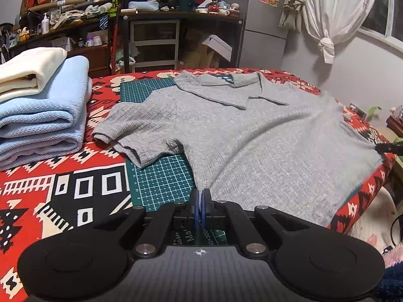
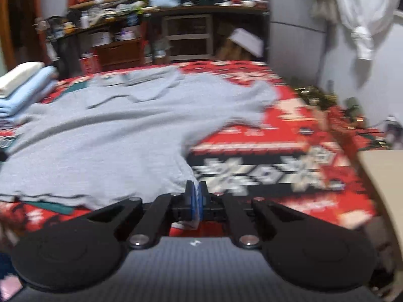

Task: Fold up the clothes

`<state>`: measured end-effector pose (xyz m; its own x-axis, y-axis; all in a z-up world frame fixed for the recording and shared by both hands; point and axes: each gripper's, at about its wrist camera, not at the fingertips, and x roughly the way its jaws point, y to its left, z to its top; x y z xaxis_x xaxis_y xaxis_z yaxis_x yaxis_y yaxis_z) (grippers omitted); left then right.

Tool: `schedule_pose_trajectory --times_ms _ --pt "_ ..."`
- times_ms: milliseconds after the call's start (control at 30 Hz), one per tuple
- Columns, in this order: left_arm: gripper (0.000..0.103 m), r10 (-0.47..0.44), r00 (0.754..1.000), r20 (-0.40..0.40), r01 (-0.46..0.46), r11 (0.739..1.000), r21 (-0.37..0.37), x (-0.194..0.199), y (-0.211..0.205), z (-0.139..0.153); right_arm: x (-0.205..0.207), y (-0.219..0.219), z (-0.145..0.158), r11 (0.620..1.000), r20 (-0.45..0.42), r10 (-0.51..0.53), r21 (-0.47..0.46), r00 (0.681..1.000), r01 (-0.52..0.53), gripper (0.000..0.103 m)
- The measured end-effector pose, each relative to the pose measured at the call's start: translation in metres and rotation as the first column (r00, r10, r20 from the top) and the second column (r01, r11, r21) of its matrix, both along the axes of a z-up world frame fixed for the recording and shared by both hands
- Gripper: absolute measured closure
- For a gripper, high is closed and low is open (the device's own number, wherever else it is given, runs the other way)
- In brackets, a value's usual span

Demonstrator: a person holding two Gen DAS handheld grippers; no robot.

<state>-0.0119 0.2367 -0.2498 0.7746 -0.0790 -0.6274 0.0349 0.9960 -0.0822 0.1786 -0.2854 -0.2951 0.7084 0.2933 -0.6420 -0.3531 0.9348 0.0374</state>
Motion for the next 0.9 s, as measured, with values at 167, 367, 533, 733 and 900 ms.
schedule_pose_trajectory --times_ms 167,367,533,733,900 --pt "0.1 0.008 1.0 -0.008 -0.008 1.0 -0.026 0.002 0.003 -0.001 0.001 -0.028 0.001 0.999 -0.011 -0.052 0.003 0.999 0.052 0.1" --pt "0.1 -0.004 1.0 -0.026 0.002 0.998 -0.067 -0.001 0.008 0.001 -0.012 -0.025 -0.002 0.999 -0.053 -0.01 -0.032 0.999 0.008 0.1" --pt "0.099 -0.014 0.999 -0.039 0.011 0.997 -0.074 0.0 0.008 0.002 -0.016 -0.031 -0.001 1.0 -0.071 -0.018 0.0 0.997 0.018 0.1" --pt "0.095 -0.01 1.0 -0.024 0.009 0.998 -0.058 -0.004 0.014 0.014 -0.012 -0.039 0.014 0.999 -0.034 -0.028 0.015 0.999 0.028 0.092" --pt "0.09 -0.057 0.998 0.014 0.057 0.998 0.001 0.01 0.021 0.041 0.009 -0.036 0.043 0.999 0.036 0.046 -0.013 0.998 -0.045 0.091"
